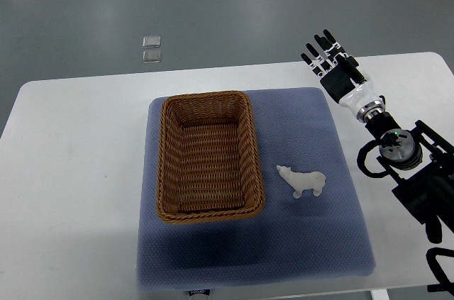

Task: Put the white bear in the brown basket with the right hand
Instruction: 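Swing the right hand over the cushion toward the white bear figurine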

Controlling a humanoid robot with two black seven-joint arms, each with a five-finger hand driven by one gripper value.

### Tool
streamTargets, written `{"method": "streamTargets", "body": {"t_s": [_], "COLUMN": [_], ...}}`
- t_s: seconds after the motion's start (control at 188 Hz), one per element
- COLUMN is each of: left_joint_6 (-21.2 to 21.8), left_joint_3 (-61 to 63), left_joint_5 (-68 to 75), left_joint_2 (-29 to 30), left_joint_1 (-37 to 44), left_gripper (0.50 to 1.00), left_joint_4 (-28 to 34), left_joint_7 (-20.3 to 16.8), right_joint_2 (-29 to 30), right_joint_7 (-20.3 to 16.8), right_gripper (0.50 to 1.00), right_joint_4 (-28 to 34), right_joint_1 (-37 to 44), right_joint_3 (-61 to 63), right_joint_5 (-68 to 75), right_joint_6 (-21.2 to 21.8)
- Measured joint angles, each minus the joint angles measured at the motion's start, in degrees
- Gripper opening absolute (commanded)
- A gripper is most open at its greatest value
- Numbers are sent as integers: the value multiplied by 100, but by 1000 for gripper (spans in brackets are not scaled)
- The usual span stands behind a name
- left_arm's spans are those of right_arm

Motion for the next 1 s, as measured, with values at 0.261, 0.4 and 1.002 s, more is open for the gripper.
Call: {"method": "streamTargets", "body": {"t_s": [0.261,0.4,1.002], "left_joint_6": [-1,-1,-13], "left_joint_3": [-2,-5,3], "left_joint_5": [2,2,1], "left_joint_2": [0,0,0], "left_joint_1": [0,0,-1], "left_gripper": [1000,1000,1000], "left_joint_4": [-8,-2,-38], "left_joint_7": [0,0,6], "right_joint_2": [10,10,-1007], "right_joint_7": [0,0,-288], "right_gripper": [928,928,928], "right_joint_4": [5,8,144], "right_joint_1": [-7,-15,1032], "right_joint_3": [-13,-17,-1776], "right_joint_5": [-7,-8,-1460], "right_joint_6": [-27,-27,-294]}}
